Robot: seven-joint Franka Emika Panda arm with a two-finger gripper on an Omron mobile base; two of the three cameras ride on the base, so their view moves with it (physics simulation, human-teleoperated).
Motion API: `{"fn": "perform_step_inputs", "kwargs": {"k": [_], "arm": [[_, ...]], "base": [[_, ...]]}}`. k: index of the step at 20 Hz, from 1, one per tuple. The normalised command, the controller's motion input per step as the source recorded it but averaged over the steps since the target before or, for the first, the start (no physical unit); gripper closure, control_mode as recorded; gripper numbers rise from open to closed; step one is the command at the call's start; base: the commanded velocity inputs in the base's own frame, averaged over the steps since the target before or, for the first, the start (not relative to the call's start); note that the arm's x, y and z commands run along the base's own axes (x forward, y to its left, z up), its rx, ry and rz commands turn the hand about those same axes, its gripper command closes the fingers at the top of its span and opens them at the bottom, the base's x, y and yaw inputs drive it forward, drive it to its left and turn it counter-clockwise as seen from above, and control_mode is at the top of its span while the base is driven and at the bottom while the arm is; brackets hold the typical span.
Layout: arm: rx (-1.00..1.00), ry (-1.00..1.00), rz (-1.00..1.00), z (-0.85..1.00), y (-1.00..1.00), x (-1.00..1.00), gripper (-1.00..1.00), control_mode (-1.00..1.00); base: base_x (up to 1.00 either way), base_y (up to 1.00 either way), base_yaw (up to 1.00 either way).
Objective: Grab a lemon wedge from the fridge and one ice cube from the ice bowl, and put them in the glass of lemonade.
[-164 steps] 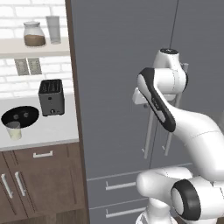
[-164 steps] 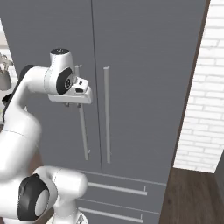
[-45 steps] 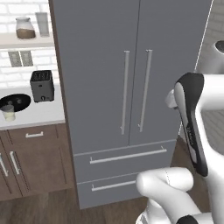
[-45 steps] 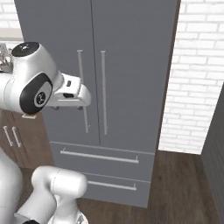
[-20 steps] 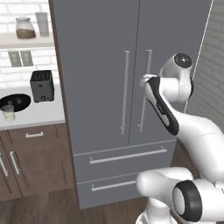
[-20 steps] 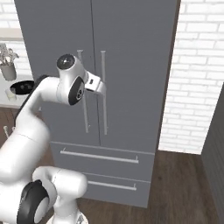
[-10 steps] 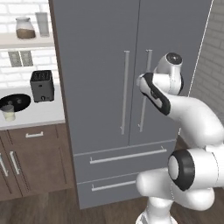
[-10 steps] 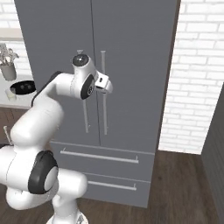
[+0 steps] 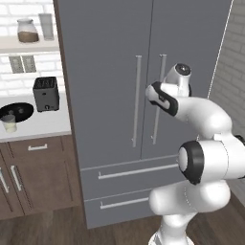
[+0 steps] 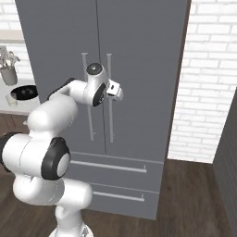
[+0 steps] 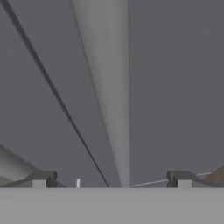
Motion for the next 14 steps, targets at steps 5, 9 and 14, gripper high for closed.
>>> {"fn": "perform_step_inputs", "kwargs": {"k": [5, 9, 14], "arm": [[-0.01, 0.0, 0.0, -0.04, -0.1, 0.42, -1.0, -1.0], [0.0, 0.0, 0.0, -0.02, -0.03, 0.31, -1.0, -1.0], [0.0, 0.0, 0.0, -0.11, 0.0, 0.35, -1.0, -1.0]], "base": [[0.0, 0.0, 0.0], [0.0, 0.0, 0.0], [0.0, 0.0, 0.0]]}}
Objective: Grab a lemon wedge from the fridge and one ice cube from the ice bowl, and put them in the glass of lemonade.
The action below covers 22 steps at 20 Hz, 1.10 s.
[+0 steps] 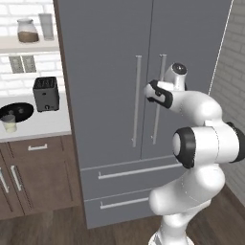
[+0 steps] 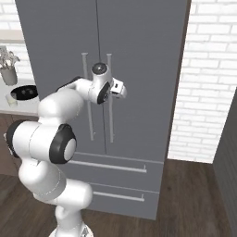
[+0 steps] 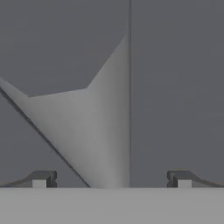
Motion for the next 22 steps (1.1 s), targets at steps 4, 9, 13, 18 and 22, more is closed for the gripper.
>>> {"fn": "perform_step_inputs", "kwargs": {"k": [4, 9, 13, 18, 22], "arm": [[0.0, -0.02, 0.02, -0.09, 0.0, 0.22, -1.0, -1.0], [0.0, -0.03, 0.02, -0.01, 0.0, 0.21, -1.0, -1.0], [0.0, -0.01, 0.01, 0.0, 0.0, 0.26, 1.0, -1.0], [-0.05, 0.1, 0.0, 0.15, 0.0, 0.09, 1.0, -1.0], [-0.11, 0.06, 0.0, 0.03, 0.0, 0.06, 1.0, -1.0]], "base": [[0.0, 0.0, 0.0], [0.0, 0.0, 0.0], [0.0, 0.0, 0.0], [0.0, 0.0, 0.0], [0.0, 0.0, 0.0]]}}
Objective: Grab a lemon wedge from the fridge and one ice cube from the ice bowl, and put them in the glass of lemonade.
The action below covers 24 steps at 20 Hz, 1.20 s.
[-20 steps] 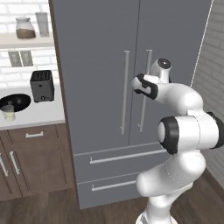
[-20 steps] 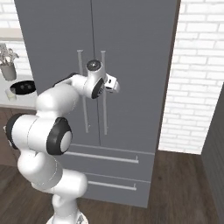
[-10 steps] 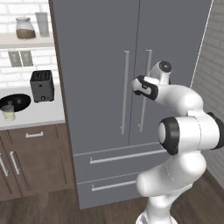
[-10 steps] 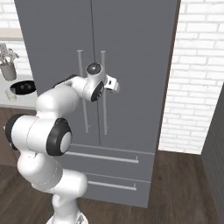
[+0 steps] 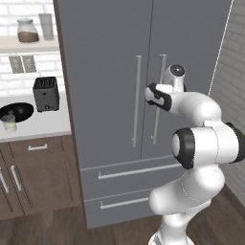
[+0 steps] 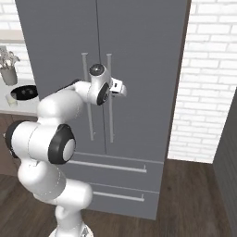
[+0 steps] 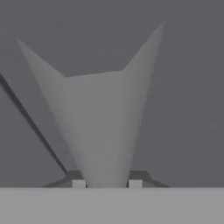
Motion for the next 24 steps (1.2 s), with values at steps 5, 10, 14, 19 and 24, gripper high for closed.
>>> {"fn": "perform_step_inputs", "kwargs": {"k": [5, 10, 14, 19, 24], "arm": [[-0.01, 0.0, -0.01, 0.0, -0.49, -0.07, 1.0, -1.0], [0.01, -0.01, -0.03, 0.0, -0.88, -0.36, 1.0, -1.0], [0.08, 0.0, -0.08, 0.04, -1.0, -0.63, 1.0, -1.0], [0.1, 0.0, -0.09, 0.02, -1.0, -0.84, 1.0, -1.0], [0.09, 0.0, -0.08, 0.0, -1.0, -0.94, 1.0, -1.0]], "base": [[0.0, 0.0, 0.0], [0.0, 0.0, 0.0], [0.0, 0.0, 0.0], [0.0, 0.0, 0.0], [0.0, 0.0, 0.0]]}}
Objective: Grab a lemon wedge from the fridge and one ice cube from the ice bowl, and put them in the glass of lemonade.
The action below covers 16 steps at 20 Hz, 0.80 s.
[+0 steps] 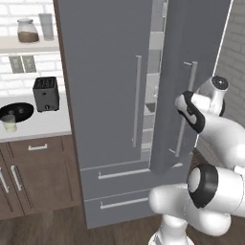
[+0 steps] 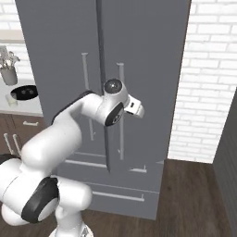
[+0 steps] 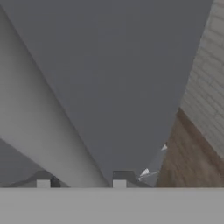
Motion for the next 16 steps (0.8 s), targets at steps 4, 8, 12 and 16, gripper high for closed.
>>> {"fn": "perform_step_inputs", "kwargs": {"k": [4, 8, 12, 16], "arm": [[0.03, 0.02, -0.09, 0.0, -1.0, -0.73, 1.0, -1.0], [0.0, 0.02, -0.12, 0.01, -0.78, -0.55, -1.0, -1.0], [0.06, -0.02, -0.03, 0.51, -0.37, -0.69, -1.0, -1.0], [0.04, -0.17, 0.0, 0.98, 0.0, -0.83, -1.0, -1.0]], "base": [[0.0, 0.0, 0.0], [0.0, 0.0, 0.0], [0.0, 0.0, 0.0], [0.0, 0.0, 0.0]]}}
